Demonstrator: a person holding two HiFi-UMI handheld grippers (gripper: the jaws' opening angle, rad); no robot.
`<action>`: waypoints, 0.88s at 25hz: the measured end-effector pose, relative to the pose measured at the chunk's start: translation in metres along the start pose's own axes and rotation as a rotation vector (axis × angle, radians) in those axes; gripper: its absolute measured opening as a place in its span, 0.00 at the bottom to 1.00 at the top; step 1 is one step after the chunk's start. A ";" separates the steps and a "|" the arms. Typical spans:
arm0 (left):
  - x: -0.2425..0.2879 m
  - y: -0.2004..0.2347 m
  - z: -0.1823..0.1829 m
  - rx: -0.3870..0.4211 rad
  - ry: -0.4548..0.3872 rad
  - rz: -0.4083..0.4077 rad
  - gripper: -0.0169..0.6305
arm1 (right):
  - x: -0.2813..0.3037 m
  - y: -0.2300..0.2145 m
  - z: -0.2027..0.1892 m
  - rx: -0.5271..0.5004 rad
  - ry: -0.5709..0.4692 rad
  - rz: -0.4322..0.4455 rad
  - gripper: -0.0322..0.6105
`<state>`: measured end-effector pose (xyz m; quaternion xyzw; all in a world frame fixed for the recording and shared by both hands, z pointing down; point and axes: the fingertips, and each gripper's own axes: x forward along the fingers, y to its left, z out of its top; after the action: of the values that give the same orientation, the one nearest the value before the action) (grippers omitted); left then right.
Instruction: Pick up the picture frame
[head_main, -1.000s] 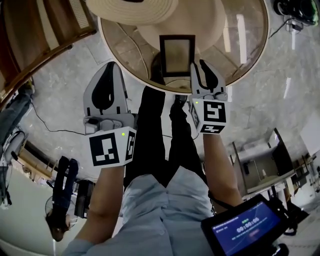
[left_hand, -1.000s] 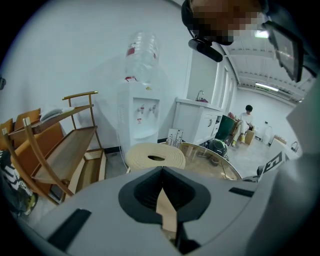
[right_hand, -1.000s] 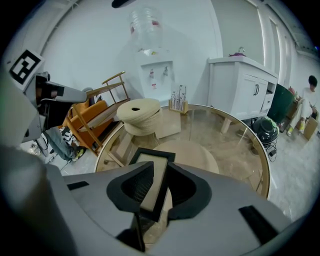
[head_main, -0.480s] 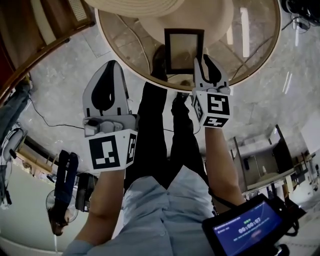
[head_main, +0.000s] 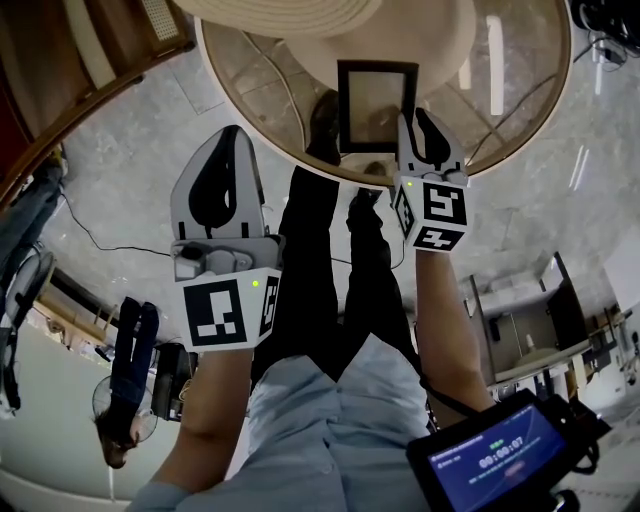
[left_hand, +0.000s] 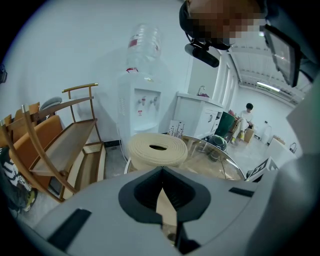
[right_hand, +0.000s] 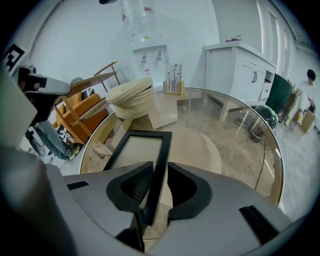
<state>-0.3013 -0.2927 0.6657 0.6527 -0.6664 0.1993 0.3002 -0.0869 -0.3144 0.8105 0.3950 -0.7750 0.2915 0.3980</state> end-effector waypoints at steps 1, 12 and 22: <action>0.000 0.000 0.000 0.000 0.000 0.000 0.04 | 0.001 0.000 0.000 0.005 0.003 0.003 0.21; 0.003 0.000 0.000 0.000 -0.006 0.003 0.04 | 0.009 -0.001 -0.002 0.079 0.008 0.005 0.18; -0.010 -0.005 0.028 0.009 -0.061 -0.005 0.04 | -0.004 0.002 0.023 0.082 -0.023 -0.016 0.17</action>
<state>-0.3003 -0.3037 0.6375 0.6616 -0.6726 0.1817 0.2773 -0.0957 -0.3295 0.7946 0.4205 -0.7637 0.3153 0.3747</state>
